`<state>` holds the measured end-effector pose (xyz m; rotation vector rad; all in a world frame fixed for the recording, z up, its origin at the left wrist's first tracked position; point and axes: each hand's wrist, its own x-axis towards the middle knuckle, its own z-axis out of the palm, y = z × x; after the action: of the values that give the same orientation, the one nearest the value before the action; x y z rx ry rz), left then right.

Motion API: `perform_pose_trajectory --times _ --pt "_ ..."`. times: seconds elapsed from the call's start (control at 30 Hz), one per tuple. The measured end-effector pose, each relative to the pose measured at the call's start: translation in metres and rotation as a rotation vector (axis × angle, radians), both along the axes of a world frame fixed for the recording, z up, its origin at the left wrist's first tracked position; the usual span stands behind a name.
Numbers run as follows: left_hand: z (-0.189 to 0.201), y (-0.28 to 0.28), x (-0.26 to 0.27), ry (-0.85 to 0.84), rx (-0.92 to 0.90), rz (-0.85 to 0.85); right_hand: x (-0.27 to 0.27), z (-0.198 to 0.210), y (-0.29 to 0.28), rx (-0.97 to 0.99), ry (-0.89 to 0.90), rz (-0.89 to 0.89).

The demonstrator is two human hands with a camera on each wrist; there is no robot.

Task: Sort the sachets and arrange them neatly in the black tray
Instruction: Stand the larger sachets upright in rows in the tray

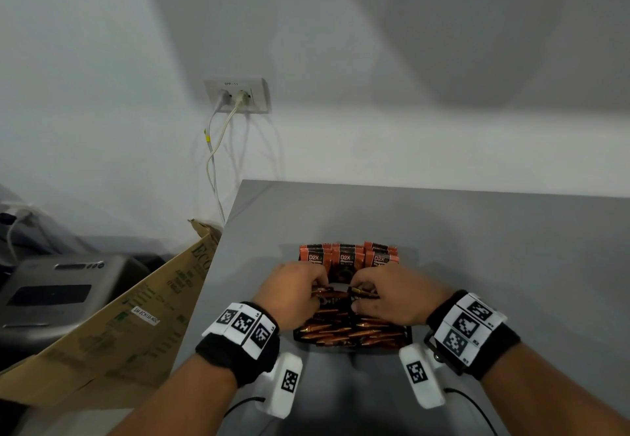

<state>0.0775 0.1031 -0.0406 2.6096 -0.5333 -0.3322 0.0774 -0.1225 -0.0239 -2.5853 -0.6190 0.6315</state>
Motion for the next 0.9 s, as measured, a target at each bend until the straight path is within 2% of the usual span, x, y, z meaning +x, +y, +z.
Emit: perform_pose_trajectory --times 0.13,0.37,0.57,0.7,0.9 --pt "0.000 0.005 -0.004 0.003 -0.108 0.005 0.000 -0.004 0.000 -0.005 -0.001 -0.016" --pt "0.002 0.018 -0.008 0.121 -0.415 0.151 0.001 -0.006 0.013 -0.081 -0.068 -0.047" --pt "0.009 0.028 -0.011 0.156 -0.624 0.329 0.000 -0.012 0.019 -0.107 -0.141 -0.056" --pt "0.005 0.032 -0.013 0.220 -0.752 0.446 -0.005 -0.015 0.013 -0.041 -0.184 -0.079" --pt "-0.008 0.032 -0.013 0.226 -0.793 0.526 -0.019 -0.014 -0.003 0.158 -0.200 -0.192"
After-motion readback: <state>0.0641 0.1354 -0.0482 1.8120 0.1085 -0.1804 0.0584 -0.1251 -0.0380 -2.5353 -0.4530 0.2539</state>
